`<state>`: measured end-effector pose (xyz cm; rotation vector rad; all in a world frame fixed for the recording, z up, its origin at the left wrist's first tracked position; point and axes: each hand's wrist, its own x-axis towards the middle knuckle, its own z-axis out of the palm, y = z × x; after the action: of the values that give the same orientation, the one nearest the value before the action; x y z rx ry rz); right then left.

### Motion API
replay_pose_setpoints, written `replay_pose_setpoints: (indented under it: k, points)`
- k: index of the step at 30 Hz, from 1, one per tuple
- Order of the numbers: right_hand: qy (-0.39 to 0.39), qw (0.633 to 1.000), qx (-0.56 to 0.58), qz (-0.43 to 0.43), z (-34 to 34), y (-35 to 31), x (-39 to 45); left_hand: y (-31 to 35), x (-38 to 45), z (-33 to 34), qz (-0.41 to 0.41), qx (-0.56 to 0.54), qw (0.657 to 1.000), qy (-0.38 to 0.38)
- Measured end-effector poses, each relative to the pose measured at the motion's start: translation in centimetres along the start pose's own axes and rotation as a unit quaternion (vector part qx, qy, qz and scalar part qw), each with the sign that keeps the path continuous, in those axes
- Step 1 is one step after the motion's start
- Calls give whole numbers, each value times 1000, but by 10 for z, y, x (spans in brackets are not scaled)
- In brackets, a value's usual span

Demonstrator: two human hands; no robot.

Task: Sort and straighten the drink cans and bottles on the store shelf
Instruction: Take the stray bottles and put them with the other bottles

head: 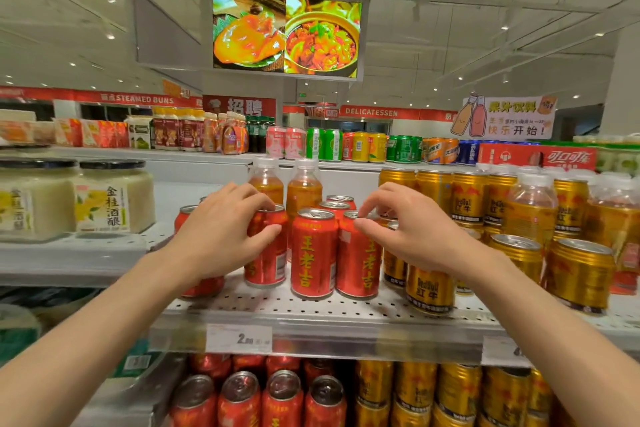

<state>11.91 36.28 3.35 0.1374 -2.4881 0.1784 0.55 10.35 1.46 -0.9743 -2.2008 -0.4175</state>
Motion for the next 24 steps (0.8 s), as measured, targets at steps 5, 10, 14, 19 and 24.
replay_pose_setpoints:
  k: [5, 10, 14, 19, 24]
  points:
    - [-13, 1000, -16, 11, -3, -5, 16, -2, 3, 1, 16, 20, 1000, 2]
    - [-35, 998, 11, 43, 4, -17, 63, -2, 5, 3, 20, 25, 999, 7]
    - [-30, 996, 27, 74, 26, -24, 108, -2, 2, 5, 17, 20, 1000, 12]
    - [-119, 982, 45, 137, 43, -24, 142, -1, 1, 6, 19, 26, 999, 17]
    - [-143, 977, 75, 142, 48, -26, 139, -1, 1, 8, 16, 31, 999, 25]
